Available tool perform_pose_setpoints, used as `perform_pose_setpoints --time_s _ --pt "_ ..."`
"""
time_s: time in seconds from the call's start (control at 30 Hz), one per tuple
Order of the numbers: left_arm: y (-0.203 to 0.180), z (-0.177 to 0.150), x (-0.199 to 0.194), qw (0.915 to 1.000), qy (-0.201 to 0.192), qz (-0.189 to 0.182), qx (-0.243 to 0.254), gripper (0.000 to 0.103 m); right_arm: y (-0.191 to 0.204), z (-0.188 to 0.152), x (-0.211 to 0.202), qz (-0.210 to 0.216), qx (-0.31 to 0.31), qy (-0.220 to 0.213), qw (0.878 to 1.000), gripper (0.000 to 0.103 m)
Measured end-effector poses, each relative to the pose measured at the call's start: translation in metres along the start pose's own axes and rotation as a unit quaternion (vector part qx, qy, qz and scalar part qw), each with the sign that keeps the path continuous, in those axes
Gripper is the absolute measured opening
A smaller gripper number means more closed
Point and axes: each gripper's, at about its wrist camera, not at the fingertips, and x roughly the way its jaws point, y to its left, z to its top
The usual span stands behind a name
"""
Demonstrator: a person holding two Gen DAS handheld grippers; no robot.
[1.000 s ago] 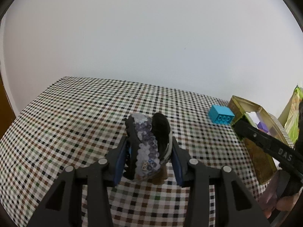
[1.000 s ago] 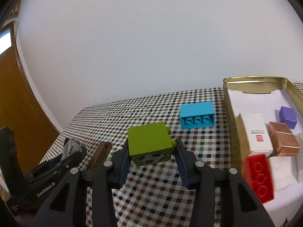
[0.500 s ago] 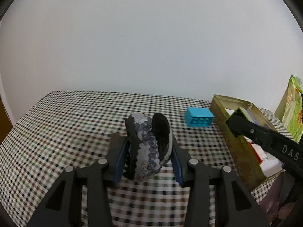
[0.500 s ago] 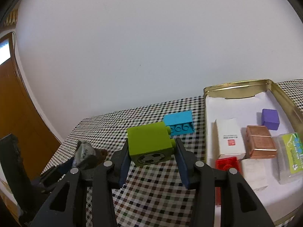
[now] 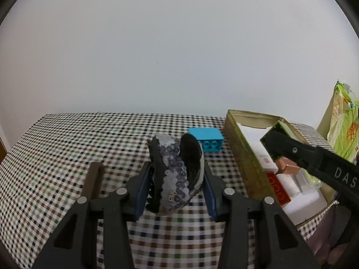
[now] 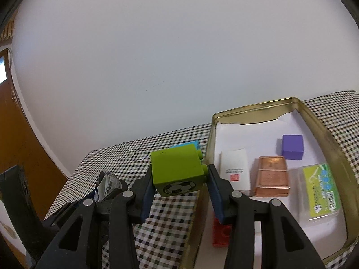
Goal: Organize rigid objects
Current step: 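Lift the pouch and green block and carry both toward the gold tray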
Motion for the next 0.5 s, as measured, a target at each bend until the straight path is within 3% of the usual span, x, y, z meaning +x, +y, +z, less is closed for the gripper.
perform_pose_setpoints --time_s 0.5 --pt "-0.062 0.013 0.007 0.9993 -0.006 -0.032 0.019 0.042 -0.052 0.02 -0.021 -0.028 0.023 -0.014 0.999 0.047"
